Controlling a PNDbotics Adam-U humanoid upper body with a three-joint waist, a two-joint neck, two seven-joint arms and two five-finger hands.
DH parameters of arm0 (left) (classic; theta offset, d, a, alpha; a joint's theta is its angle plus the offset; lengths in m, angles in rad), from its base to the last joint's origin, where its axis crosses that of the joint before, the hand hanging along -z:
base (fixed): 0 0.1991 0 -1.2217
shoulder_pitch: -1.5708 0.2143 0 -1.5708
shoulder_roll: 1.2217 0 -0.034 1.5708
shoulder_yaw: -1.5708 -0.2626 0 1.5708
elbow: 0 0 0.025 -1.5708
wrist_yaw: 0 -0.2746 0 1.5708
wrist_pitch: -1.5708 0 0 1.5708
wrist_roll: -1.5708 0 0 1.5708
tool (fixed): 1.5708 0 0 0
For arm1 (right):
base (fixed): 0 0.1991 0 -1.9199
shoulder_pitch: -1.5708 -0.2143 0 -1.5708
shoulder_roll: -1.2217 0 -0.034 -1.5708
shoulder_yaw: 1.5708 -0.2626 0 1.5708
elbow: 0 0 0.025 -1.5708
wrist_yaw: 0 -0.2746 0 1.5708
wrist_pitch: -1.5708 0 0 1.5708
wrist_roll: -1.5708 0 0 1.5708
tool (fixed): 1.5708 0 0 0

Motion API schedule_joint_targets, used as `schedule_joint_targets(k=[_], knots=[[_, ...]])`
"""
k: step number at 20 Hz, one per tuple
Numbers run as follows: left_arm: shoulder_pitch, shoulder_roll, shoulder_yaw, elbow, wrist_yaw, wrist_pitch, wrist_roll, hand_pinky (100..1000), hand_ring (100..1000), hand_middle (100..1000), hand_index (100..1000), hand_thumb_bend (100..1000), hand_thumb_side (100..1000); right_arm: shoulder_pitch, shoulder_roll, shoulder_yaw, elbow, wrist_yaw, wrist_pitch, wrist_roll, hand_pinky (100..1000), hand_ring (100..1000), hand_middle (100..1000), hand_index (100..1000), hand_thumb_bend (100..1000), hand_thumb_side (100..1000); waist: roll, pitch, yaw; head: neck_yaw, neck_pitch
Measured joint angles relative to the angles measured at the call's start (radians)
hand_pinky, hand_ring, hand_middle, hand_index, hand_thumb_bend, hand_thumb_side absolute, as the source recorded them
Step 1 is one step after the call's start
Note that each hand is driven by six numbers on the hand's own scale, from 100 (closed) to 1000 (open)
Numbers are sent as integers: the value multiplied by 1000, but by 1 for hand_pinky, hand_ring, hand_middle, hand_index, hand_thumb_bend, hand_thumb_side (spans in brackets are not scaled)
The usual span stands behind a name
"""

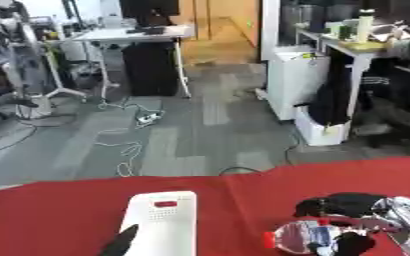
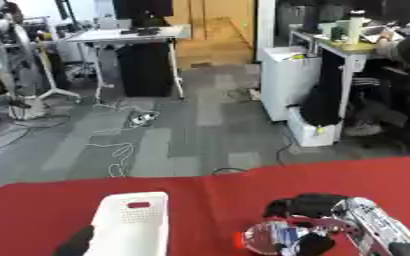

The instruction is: Pick up objects on the table and place them in the box.

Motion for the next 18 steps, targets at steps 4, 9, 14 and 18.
schedule_joint_targets(k=[4, 9, 14, 18], knots=[[6, 0, 2, 0, 0, 0, 0, 1000, 993, 924, 974, 576, 861, -33, 13, -26, 57, 39, -8, -17, 901, 931, 1000, 1000, 262, 655, 3, 1, 5, -9, -5], [6, 0, 2, 0, 0, 0, -1, 1000, 990, 921, 973, 574, 863, -48, 31, -43, 117, 81, -27, -39, 879, 916, 1000, 1000, 260, 653, 10, 8, 6, -18, -8], [7, 0, 2, -4, 0, 0, -1, 1000, 988, 919, 971, 572, 867, -64, 46, -57, 168, 124, -41, -59, 774, 823, 1000, 1000, 264, 651, 15, 12, 12, -26, -8], [7, 0, 2, -7, 0, 0, -2, 1000, 987, 919, 971, 571, 867, -79, 55, -65, 202, 166, -50, -74, 751, 809, 1000, 1000, 259, 656, 18, 12, 17, -26, -7]])
